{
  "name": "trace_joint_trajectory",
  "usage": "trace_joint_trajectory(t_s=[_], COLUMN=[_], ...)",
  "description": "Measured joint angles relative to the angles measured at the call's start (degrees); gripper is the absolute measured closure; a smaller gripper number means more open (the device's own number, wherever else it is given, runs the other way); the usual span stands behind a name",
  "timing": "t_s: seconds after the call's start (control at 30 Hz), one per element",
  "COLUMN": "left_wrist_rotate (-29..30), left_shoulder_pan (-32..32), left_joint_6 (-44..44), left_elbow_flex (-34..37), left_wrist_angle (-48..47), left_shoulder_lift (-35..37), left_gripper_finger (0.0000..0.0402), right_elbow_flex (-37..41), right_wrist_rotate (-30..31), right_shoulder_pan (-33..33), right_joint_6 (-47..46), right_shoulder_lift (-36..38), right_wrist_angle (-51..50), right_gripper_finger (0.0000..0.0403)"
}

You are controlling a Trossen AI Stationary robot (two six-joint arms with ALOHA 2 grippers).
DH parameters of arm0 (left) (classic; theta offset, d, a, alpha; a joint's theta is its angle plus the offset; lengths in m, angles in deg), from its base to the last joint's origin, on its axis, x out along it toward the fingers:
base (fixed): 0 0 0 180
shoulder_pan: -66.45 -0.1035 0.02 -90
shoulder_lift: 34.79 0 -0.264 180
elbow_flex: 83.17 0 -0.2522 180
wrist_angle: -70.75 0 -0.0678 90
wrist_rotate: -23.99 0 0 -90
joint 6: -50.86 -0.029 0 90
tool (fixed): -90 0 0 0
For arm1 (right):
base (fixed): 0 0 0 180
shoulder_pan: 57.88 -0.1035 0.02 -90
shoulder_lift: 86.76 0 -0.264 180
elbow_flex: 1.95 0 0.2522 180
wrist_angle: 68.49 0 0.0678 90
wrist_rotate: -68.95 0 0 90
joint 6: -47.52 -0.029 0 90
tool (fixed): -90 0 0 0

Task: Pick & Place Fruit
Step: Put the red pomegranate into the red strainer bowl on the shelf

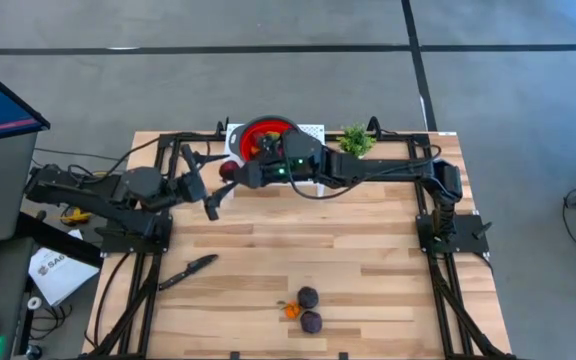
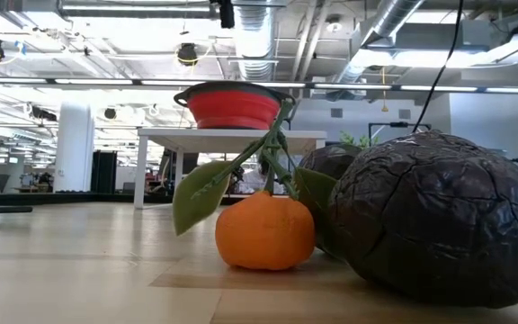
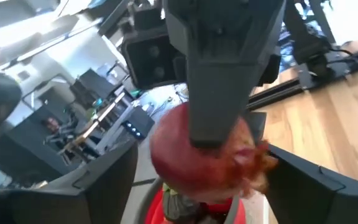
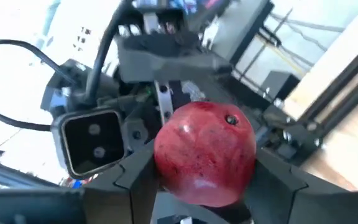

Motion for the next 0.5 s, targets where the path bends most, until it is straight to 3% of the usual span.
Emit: trace_joint_trajectory(t_s=[0.4, 0.5], left_wrist_rotate=[-0.19, -0.68], left_shoulder_pan=[0.00, 0.02], left_joint_6=[8.23, 9.46], left_elbow_flex=[0.00, 0.00], left_wrist_angle=[2.24, 2.94], left_shoulder_lift=[-0.49, -0.49], left_gripper_finger=[0.0137, 0.0146], right_elbow_flex=[0.00, 0.00], right_wrist_rotate=[0.92, 3.49], right_shoulder_pan=[0.27, -0.16], right_joint_6=[0.00, 0.21], right_shoulder_lift=[0.00, 0.00], right_wrist_angle=[0.95, -0.07], right_gripper_finger=[0.0211, 0.0211])
